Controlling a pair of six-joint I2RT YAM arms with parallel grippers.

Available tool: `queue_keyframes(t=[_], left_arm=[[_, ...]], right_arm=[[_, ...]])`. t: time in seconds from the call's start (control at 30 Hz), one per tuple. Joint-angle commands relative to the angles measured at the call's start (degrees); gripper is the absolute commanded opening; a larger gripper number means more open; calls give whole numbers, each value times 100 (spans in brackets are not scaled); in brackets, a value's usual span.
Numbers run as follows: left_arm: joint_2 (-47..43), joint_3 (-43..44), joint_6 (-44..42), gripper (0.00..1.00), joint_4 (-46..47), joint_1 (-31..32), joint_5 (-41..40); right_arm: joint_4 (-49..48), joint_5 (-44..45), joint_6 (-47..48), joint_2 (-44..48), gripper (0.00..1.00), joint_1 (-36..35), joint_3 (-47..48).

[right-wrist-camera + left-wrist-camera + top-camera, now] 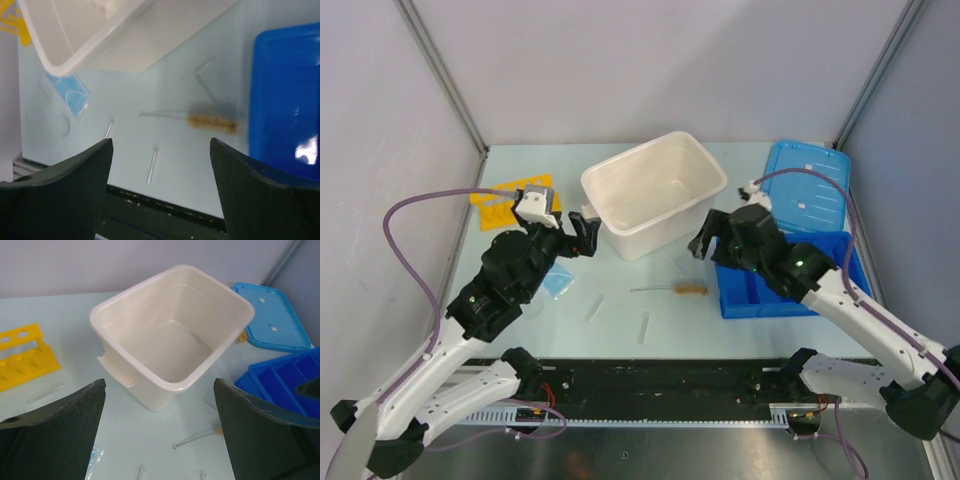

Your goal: Organize the chemistry lab equipment

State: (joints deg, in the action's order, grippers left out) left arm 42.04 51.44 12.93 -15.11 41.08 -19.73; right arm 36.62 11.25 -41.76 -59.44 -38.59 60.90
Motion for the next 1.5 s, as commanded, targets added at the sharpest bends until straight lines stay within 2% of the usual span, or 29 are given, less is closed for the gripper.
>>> queue_keyframes(t=[0.0,0.1,0.2,0.37,0.5,0.73,1.1,1.47], left_arm=[[-470,-108,24,94,209,-2,-1055],[-835,-224,134,97,235,4,-1550],[-1045,-292,184,98,252,2,-1794],[-1110,-311,200,98,263,0,-1872],[-1120,-314,208,98,263,5,-1867],[-1167,-324,219,98,263,3,-1900],[-1127,-328,216,98,268,2,-1860],[-1085,-336,210,98,277,4,-1829]], right_arm=[[35,498,-762,-459,80,-909,185],[101,879,-1344,-933,75,-1512,184],[55,1063,-1804,-1544,65,-2068,185],[-231,945,-2329,-2502,53,-2678,182],[-519,750,-2706,-3054,49,-2965,180],[-630,585,-3314,-3675,46,-3209,182],[-804,514,-3297,-4076,40,-3290,177],[-584,846,-2996,-4273,28,-3347,185]])
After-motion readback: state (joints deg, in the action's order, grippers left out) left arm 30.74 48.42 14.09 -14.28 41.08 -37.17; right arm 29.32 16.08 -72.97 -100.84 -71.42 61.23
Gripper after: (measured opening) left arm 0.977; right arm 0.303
